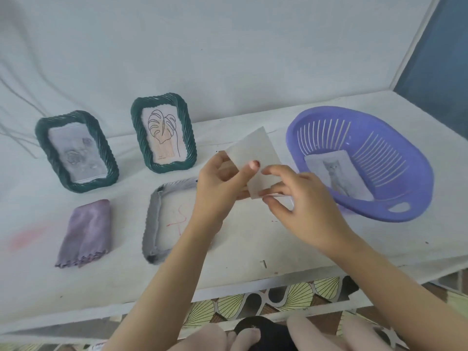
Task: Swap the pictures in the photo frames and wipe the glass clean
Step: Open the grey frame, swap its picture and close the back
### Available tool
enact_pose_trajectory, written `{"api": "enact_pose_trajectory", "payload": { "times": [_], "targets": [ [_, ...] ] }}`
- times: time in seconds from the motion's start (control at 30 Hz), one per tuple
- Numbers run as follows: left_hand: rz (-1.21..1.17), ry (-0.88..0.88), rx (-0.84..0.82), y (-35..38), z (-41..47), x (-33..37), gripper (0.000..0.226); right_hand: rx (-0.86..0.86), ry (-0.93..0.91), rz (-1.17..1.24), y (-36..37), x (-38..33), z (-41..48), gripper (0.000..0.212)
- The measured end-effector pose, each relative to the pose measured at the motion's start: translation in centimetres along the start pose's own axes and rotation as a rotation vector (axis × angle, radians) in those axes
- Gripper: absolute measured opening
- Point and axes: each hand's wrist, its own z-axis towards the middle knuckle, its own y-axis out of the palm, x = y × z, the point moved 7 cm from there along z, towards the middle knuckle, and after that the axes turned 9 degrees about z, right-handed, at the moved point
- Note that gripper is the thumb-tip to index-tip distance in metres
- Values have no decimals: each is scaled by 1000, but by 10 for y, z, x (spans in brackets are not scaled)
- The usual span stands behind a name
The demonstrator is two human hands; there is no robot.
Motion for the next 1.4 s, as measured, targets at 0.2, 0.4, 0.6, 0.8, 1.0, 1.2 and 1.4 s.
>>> {"api": "enact_pose_trajectory", "payload": {
  "times": [0.2, 0.4, 0.6, 0.8, 1.0, 1.2, 1.4],
  "targets": [
    [11, 35, 145, -46, 0, -14, 44, -51, -22, 215, 31, -16, 2, 43],
    [101, 65, 147, -91, 2, -24, 33, -28, 269, 484, 67, -2, 22, 24],
    [165, -25, 174, -133, 6, -49, 33, 6, 481, 688, 104, 4, 34, 27],
    [400, -136, 206, -164, 6, -70, 23, -56, 479, 520, 137, -6, 39, 23],
    [629, -113, 207, -178, 6, -81, 23, -79, 379, 332, 153, -12, 42, 21],
    [880, 4, 150, -177, 7, -83, 28, -172, 283, 45, 159, -17, 40, 28],
    [992, 57, 109, -175, 5, -90, 32, -185, 268, -45, 162, -15, 37, 36]
  ]
}}
